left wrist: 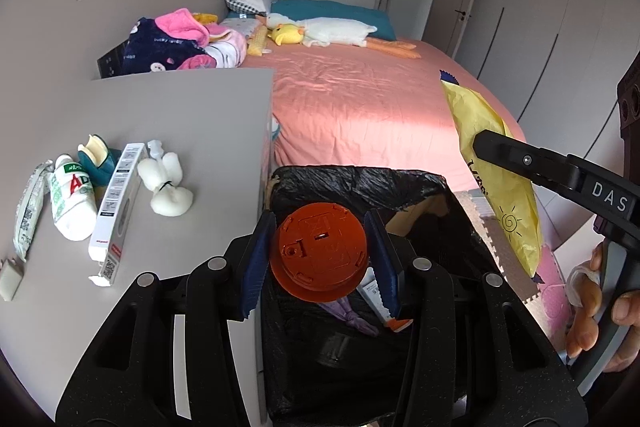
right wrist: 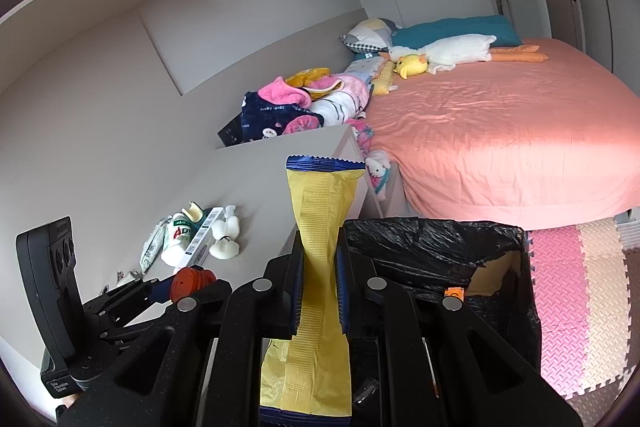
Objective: Collect trash
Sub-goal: 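Carry the orange cap and yellow packet over the black bin, then open both grippers to drop the orange cap and yellow packet into the bin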
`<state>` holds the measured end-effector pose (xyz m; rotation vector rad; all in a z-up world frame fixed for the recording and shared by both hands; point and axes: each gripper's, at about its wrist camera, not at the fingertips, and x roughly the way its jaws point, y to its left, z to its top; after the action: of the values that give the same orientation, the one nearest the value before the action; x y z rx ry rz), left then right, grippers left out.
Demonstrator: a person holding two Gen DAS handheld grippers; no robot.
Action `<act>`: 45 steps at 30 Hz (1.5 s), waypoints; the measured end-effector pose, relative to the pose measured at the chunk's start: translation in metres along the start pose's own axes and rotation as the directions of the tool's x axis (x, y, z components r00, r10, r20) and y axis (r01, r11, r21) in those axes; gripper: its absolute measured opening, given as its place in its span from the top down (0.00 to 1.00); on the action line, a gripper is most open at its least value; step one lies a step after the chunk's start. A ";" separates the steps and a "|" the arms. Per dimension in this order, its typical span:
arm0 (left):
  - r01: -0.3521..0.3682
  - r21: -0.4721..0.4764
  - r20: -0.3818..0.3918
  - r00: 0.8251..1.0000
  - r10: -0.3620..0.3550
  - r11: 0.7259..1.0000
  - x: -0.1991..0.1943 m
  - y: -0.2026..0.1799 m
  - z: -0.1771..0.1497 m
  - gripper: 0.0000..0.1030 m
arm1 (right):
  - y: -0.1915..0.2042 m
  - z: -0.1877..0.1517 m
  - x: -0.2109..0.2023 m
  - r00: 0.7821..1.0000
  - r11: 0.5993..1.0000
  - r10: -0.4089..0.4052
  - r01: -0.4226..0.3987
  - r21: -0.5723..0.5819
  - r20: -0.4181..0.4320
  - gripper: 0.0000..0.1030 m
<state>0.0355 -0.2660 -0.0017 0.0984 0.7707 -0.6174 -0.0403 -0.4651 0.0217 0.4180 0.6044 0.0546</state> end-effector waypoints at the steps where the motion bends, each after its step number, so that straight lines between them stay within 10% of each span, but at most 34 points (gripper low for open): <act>1: 0.009 0.004 -0.004 1.000 -0.009 1.000 0.002 -0.002 0.001 0.56 | -0.004 0.000 -0.002 1.000 1.000 -0.007 0.007 0.004 0.001 0.85; 12: 0.116 0.042 -0.067 0.991 -0.113 0.992 0.020 -0.031 0.000 0.56 | -0.038 0.001 -0.013 0.997 0.996 -0.076 0.076 0.050 -0.007 0.85; 14: 0.186 0.043 -0.102 0.978 -0.181 0.982 0.025 -0.035 -0.001 0.25 | -0.044 0.000 -0.013 0.994 0.992 -0.107 0.108 0.061 -0.020 0.64; 16: 0.163 0.055 -0.078 0.984 -0.158 0.985 0.022 -0.038 -0.003 0.06 | -0.049 0.000 -0.018 0.988 0.985 -0.155 0.154 0.077 0.006 0.20; 45: 0.054 -0.084 -0.038 0.998 -0.057 0.995 0.004 0.041 -0.012 0.06 | -0.006 -0.008 0.026 0.991 0.992 -0.123 0.124 0.021 -0.046 0.20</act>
<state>0.0530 -0.2305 -0.0185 0.0132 0.8397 -0.6370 -0.0243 -0.4636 -0.0006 0.4021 0.6743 -0.0620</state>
